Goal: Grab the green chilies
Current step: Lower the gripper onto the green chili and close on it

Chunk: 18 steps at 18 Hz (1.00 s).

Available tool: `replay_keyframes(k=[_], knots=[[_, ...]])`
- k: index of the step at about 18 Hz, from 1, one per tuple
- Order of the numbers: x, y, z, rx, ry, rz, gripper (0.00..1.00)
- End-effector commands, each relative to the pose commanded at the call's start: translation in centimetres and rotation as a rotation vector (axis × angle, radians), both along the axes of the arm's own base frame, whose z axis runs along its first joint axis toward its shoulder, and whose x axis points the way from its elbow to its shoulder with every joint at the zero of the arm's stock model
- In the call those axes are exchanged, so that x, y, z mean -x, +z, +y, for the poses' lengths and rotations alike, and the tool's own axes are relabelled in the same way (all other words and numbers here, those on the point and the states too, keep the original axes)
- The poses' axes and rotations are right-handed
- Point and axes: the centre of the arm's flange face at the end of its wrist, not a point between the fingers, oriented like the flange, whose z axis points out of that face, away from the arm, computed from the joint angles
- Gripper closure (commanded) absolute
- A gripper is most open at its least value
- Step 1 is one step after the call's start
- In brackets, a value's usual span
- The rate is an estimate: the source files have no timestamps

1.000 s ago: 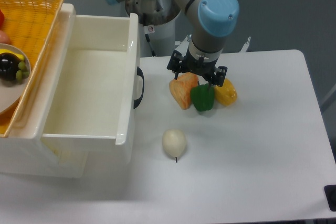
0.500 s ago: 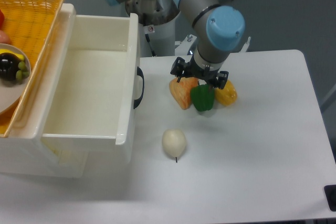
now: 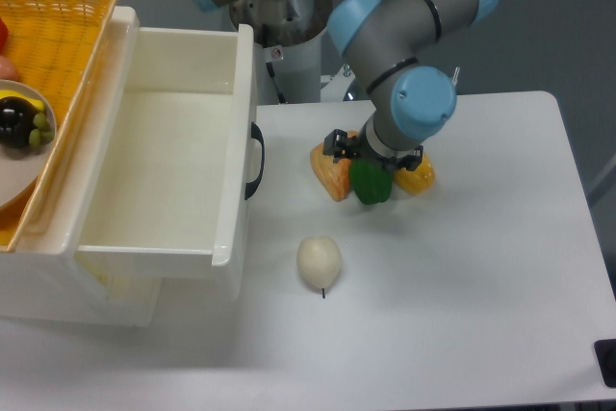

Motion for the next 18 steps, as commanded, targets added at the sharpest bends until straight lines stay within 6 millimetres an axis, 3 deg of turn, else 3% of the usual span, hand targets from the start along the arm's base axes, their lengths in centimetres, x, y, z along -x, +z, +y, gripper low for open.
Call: replay_keyframes(k=[9, 18], knots=[[2.5, -3.2, -0.7, 0.0, 0.024, 0.0, 0.0], [3.2, -4.9, -0.5, 0.008, 0.029, -0.008, 0.0]])
